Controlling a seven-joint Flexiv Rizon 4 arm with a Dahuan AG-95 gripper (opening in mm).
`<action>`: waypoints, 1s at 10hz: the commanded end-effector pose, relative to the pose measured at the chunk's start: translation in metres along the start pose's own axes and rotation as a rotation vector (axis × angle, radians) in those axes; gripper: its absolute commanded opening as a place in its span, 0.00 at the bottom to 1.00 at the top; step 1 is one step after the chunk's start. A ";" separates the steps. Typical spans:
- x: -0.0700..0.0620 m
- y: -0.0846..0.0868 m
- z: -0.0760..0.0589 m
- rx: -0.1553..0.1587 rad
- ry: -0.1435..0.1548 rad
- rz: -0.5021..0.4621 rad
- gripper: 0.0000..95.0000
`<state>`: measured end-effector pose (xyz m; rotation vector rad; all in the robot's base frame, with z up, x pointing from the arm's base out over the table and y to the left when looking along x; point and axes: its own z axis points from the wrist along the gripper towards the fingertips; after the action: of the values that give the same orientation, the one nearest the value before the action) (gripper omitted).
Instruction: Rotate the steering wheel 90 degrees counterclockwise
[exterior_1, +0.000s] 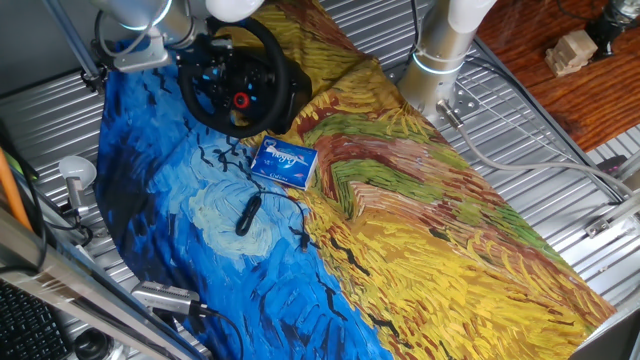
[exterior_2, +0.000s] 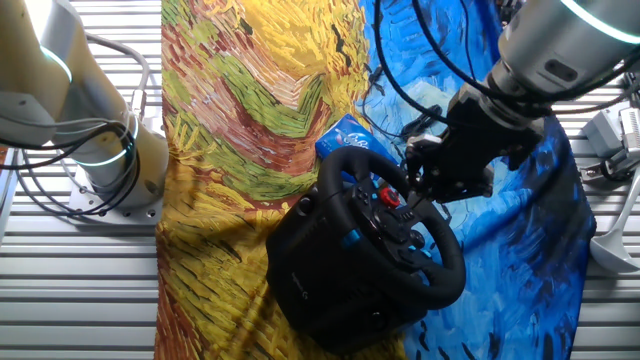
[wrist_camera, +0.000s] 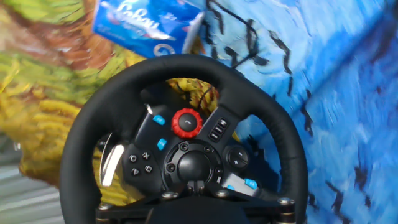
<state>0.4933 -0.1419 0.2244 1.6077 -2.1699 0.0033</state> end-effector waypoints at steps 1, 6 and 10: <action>0.000 0.001 -0.002 -0.035 -0.041 -0.192 0.00; 0.001 0.005 -0.004 -0.051 -0.036 -0.260 0.00; 0.002 0.007 -0.003 -0.057 -0.035 -0.230 0.00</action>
<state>0.4885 -0.1400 0.2299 1.8228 -1.9775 -0.1632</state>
